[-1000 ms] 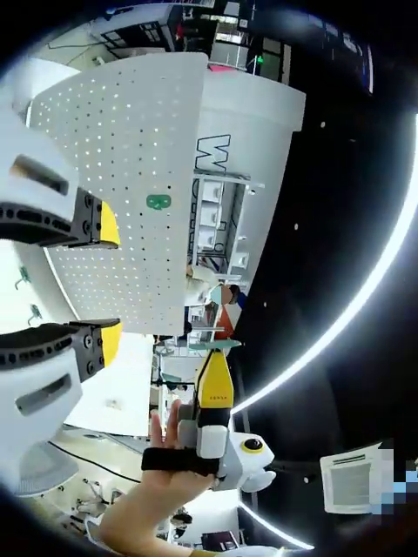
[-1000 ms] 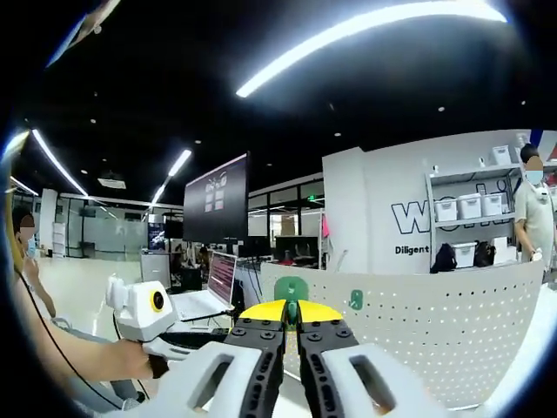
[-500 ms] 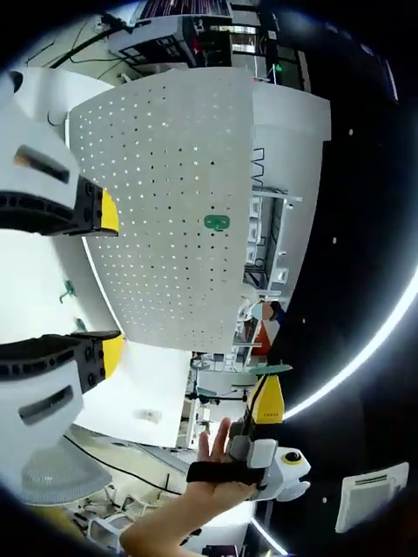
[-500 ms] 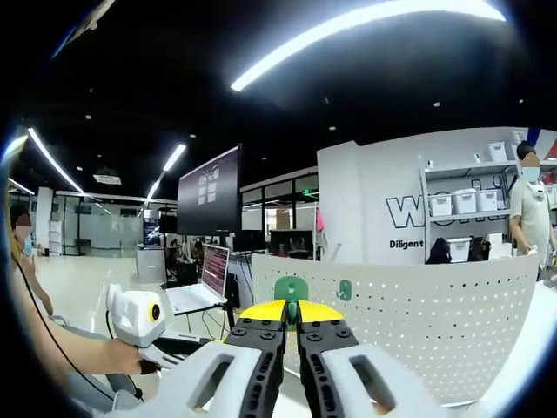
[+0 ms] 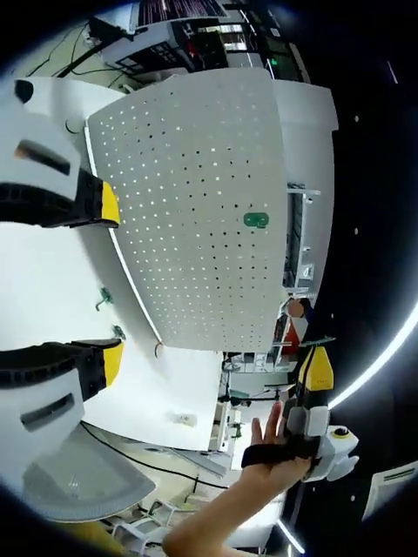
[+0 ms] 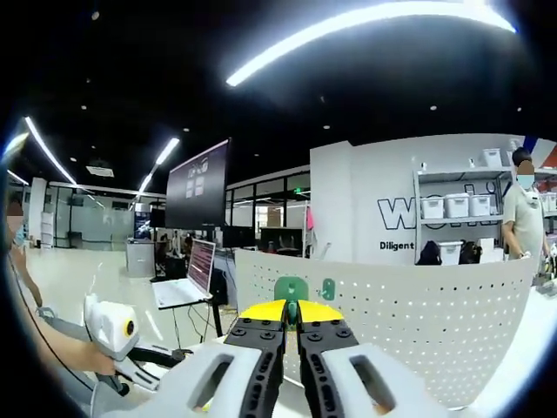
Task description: Insert the hook assembly into the mounting plate slot until the hook locks in place.
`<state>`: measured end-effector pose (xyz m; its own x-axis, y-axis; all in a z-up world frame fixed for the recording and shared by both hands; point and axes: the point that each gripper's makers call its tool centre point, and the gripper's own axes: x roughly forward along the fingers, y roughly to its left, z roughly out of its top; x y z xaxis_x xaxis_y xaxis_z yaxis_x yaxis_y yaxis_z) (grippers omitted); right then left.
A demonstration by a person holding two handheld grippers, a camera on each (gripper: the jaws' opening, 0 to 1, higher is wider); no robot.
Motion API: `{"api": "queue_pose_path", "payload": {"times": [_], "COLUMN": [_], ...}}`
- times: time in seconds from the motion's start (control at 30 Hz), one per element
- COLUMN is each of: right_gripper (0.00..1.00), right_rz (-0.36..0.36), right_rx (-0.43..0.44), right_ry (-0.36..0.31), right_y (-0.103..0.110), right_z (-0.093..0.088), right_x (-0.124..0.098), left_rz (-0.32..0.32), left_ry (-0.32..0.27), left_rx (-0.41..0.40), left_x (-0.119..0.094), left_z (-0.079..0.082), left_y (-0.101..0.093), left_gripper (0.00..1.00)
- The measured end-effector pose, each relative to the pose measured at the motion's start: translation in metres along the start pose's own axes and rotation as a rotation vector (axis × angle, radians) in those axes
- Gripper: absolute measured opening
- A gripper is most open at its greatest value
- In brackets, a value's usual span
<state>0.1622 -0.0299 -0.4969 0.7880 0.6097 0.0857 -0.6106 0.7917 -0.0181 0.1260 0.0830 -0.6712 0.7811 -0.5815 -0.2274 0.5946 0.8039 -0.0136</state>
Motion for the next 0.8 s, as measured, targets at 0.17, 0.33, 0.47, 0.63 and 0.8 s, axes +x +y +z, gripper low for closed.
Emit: {"api": "queue_pose_path", "payload": {"times": [0.17,0.33,0.47,0.63,0.8], "right_gripper": [0.01,0.01,0.01,0.01,0.01], "right_rz": [-0.033,-0.061,-0.09,-0.122,-0.142], "right_rx": [-0.017,-0.038,-0.041,-0.113,-0.1], "right_ry": [0.016,0.009,0.011,0.024,0.02], "right_y": [-0.009,-0.016,-0.023,-0.029,-0.041], "right_z": [-0.011,-0.018,-0.029,-0.037,-0.041], "right_x": [0.014,0.026,0.035,0.046,0.059], "left_rz": [0.019,0.025,0.032,0.032,0.022], "left_ry": [-0.012,-0.013,-0.014,0.002,0.022], "left_rx": [0.021,0.022,0.026,0.05,0.063], "left_x": [-0.009,-0.015,-0.018,-0.021,-0.021], "left_z": [-0.004,-0.009,-0.009,-0.013,-0.02], "left_y": [0.0,0.0,0.001,0.001,-0.003], "left_gripper": [0.55,0.54,0.54,0.55,0.55]}}
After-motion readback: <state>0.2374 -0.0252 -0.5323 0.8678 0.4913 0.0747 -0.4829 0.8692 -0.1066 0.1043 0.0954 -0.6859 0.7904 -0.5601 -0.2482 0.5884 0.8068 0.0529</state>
